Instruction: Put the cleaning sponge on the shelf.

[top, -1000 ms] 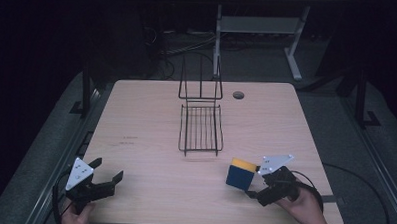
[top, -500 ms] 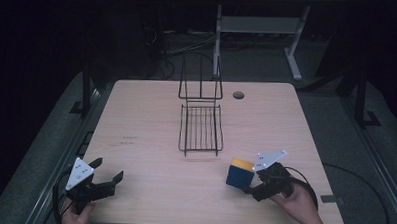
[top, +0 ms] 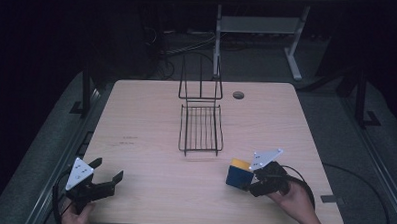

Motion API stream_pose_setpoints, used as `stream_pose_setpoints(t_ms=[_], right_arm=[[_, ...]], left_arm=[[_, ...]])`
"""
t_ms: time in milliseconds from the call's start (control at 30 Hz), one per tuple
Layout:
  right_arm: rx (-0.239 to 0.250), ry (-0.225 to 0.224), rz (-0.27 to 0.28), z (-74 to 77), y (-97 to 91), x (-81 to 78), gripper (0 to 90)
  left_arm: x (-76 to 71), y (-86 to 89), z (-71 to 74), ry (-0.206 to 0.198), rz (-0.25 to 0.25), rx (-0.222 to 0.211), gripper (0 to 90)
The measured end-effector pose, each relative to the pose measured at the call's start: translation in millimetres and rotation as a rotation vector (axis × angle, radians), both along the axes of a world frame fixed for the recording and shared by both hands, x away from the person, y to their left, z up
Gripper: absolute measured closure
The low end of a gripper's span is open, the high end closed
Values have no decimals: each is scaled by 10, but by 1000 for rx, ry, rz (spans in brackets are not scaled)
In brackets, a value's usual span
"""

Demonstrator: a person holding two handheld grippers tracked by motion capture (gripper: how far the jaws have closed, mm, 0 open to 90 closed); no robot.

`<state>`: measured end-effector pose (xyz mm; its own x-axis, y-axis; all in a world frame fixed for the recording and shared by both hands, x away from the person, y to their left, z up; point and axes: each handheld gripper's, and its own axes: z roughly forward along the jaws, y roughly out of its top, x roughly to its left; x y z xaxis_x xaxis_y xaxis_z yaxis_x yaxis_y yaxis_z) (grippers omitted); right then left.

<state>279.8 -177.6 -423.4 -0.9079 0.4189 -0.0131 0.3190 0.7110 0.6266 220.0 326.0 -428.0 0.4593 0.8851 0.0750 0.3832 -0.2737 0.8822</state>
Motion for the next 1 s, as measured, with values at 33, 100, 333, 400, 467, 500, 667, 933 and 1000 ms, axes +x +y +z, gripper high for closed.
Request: stream_pose_setpoints(t_ms=[33,100,333,400,467,500,667,933,1000], right_arm=[[0,-4,2,3,0,0,468],[7,-4,7,5,-5,4,497],[13,2,18,23,-16,6,559],[11,0,20,26,-16,7,560],[13,2,23,37,-14,10,561],[15,0,26,45,-14,11,562],[25,-5,37,108,-16,40,562],[34,-4,61,220,33,106,562],[32,-5,64,230,49,117,562]], left_arm=[[0,0,0,0,0,0,141],[0,0,0,1,0,0,141],[0,2,2,-1,0,-2,141],[-1,2,2,-2,1,-2,141],[-2,5,4,-4,-1,-2,141],[-2,6,5,-5,-1,-3,141],[-2,8,6,-6,-1,-3,141],[-7,13,14,-7,0,0,141],[-8,14,14,-7,0,-1,141]])
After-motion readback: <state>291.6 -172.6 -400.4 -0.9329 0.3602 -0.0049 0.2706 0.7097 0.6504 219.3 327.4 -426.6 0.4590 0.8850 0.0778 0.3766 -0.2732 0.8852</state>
